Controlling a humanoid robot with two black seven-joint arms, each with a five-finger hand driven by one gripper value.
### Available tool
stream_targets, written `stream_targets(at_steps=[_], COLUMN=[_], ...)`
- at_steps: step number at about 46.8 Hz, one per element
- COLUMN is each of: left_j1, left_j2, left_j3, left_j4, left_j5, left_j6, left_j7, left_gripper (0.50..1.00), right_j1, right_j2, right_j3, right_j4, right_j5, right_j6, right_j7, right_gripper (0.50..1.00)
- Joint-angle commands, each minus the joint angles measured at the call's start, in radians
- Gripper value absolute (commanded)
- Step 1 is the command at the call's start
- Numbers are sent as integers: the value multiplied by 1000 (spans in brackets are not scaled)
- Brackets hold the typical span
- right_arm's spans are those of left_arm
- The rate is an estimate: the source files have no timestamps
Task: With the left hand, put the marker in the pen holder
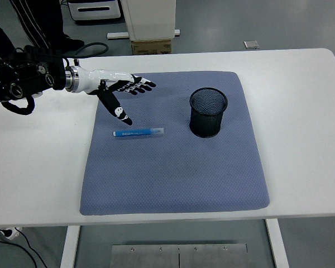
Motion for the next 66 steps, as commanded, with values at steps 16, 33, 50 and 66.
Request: stream_targets(at_steps=[16, 33, 50, 66], left_j1=[26, 16, 3, 10], left_j2=[-37, -64, -106, -130], left_j3=[40, 31, 39, 39], left_j4=[19, 21, 16, 18], left_j5=[7, 29, 69, 140], left_j6=[3, 22, 9, 16], left_j7=[55, 48, 40, 37], left_gripper=[1000, 1000, 1000, 1000], right_j1=[0, 0, 0, 0], right_j2=[0, 0, 0, 0], right_j3=[0, 0, 0, 0], right_j4=[0, 0, 0, 0], right_j5=[0, 0, 0, 0], right_j6=[-1, -1, 0, 0], right_j7=[0, 0, 0, 0], right_gripper=[1000, 1000, 1000, 1000])
